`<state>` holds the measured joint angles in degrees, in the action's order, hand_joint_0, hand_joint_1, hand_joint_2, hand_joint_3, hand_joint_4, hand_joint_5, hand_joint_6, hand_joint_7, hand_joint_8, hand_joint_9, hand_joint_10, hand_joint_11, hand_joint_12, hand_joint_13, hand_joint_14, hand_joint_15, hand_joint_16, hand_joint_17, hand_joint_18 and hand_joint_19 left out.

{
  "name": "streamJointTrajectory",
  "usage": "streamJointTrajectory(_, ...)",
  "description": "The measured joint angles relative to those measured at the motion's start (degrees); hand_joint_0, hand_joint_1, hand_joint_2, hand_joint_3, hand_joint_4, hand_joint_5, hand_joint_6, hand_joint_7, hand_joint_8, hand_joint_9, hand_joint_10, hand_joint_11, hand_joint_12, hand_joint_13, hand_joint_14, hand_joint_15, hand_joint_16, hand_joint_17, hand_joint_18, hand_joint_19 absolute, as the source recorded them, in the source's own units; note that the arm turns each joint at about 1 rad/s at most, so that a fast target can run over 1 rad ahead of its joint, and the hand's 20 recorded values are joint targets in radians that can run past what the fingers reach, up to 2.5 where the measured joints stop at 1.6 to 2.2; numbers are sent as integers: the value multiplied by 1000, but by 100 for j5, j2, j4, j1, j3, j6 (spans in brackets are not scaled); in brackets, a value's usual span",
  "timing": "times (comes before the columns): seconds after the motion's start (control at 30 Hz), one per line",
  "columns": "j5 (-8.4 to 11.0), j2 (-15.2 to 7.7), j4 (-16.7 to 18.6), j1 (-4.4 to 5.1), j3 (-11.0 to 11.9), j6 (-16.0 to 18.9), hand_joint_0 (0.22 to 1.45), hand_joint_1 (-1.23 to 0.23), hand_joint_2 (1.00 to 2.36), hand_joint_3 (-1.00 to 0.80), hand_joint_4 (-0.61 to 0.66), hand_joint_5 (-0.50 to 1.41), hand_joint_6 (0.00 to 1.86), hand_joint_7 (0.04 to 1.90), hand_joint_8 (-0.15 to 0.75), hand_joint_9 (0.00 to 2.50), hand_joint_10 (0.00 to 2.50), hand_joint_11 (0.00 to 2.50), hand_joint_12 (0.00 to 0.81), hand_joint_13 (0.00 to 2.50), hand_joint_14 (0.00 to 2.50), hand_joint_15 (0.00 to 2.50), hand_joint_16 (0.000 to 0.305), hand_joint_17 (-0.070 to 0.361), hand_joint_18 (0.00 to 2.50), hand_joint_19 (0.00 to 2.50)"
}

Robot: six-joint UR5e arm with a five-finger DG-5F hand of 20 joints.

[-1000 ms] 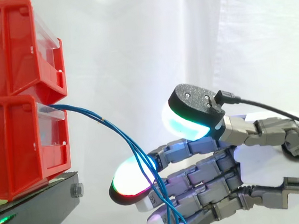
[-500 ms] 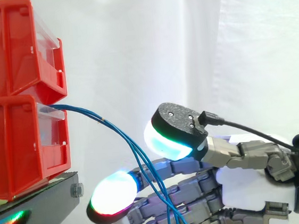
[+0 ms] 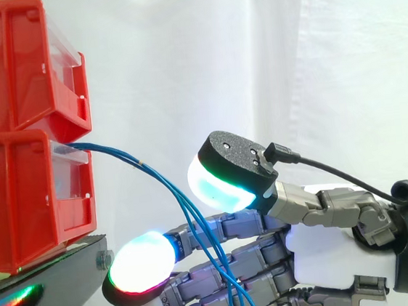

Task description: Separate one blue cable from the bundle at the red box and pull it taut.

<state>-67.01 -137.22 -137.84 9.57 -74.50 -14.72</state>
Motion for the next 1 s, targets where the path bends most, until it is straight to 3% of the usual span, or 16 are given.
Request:
streamJointTrajectory(0.47,-187,4,-24,-23,4,840,545,-640,1000,-500,328,-203,502,1005,352,410,9,453,401,625,14,446,56,125,662,476)
streamJointTrajectory(1.0,-361,3,-39,-18,115,940,582,-662,1004,-437,299,-192,502,1113,348,432,7,477,395,646,13,454,54,122,683,493)
